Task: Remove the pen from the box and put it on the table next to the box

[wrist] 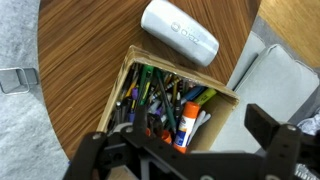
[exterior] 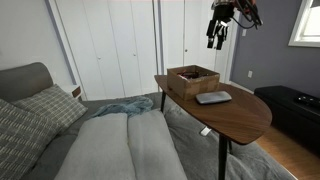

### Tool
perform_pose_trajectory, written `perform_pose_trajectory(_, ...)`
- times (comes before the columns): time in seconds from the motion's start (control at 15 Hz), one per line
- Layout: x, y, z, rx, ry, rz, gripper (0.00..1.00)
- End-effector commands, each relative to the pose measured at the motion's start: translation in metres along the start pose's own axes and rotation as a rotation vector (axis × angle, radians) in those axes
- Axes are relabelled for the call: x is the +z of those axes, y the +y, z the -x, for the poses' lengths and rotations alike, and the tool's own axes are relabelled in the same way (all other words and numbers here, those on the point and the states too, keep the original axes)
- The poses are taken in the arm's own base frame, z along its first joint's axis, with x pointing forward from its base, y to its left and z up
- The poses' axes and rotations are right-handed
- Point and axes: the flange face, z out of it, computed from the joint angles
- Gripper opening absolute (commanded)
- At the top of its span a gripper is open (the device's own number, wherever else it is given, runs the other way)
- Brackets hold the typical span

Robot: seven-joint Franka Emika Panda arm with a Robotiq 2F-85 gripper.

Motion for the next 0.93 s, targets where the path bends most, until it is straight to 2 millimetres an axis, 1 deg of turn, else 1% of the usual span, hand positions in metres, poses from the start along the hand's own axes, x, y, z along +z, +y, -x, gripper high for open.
perform_pose_trajectory(0.0, 0.033, -0.005, -0.027, -0.049, 0.001, -0.014, 1.00)
perform_pose_trajectory(0.13, 0.051, -0.011, -0.041, -0.069, -0.013, 0.002, 1.00)
perform_pose_trajectory(0.2, 0.063, -0.016, -0.049, -0.079, -0.022, 0.001, 1.00)
perform_pose_trajectory(0.4, 0.092, -0.031, -0.065, -0.126, -0.046, -0.005, 1.00)
perform_pose_trajectory(0.47, 0.098, -0.036, -0.067, -0.139, -0.053, -0.004, 0.94)
perform_pose_trajectory(0.53, 0.104, -0.036, -0.070, -0.150, -0.060, 0.002, 0.91)
perform_pose_trajectory(0.6, 0.109, -0.034, -0.072, -0.161, -0.066, 0.015, 0.83)
perform_pose_trajectory(0.67, 0.114, -0.028, -0.074, -0.169, -0.073, 0.025, 0.87)
perform_pose_trajectory(0.73, 0.116, -0.020, -0.076, -0.178, -0.076, 0.028, 0.87)
perform_pose_trajectory(0.8, 0.118, -0.015, -0.077, -0.181, -0.081, 0.035, 0.91)
perform_pose_trajectory(0.87, 0.121, -0.009, -0.078, -0.185, -0.087, 0.037, 0.92)
